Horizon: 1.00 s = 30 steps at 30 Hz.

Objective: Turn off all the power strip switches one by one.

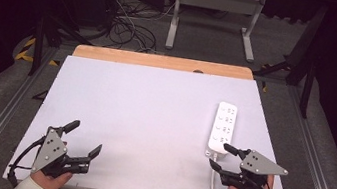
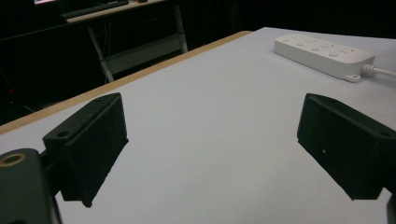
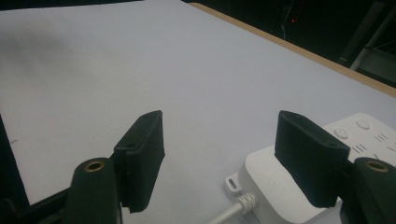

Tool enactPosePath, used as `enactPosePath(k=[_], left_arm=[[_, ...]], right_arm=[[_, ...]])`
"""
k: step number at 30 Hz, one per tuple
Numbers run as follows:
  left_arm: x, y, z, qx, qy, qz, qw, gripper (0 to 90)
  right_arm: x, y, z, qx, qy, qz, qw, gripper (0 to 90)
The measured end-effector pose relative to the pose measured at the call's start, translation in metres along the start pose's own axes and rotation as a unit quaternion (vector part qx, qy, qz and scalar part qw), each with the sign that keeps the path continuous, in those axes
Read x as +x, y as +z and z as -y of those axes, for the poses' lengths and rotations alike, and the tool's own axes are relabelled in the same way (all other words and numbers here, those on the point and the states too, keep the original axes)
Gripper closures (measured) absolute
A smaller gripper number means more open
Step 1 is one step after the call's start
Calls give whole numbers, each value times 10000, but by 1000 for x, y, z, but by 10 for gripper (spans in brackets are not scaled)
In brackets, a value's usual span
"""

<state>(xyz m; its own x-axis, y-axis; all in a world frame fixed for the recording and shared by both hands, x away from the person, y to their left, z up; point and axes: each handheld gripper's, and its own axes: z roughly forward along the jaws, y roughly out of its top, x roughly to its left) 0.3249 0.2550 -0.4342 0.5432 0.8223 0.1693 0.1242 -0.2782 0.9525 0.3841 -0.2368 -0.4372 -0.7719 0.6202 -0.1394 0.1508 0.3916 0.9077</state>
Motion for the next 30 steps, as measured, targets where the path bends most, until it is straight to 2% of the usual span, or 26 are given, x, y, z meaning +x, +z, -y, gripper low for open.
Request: enactPosePath(k=[12,19,24,30], left_arm=[[0,-1,0,11,21,-57,10000,90],[0,-1,0,37,15,-101,9999,91],[0,-1,-1,23,25,-110,9999,91],[-1,-1,-1,34,38,-112,9999,91]], right_arm=[[2,1,-4,127,-28,-19,9999,324],[0,2,-8,194,-96,-4,9998,411],[-5,3,-17,274,-16,-43,9996,455],[-11,9,-27,395,-1,-81,9992,472]])
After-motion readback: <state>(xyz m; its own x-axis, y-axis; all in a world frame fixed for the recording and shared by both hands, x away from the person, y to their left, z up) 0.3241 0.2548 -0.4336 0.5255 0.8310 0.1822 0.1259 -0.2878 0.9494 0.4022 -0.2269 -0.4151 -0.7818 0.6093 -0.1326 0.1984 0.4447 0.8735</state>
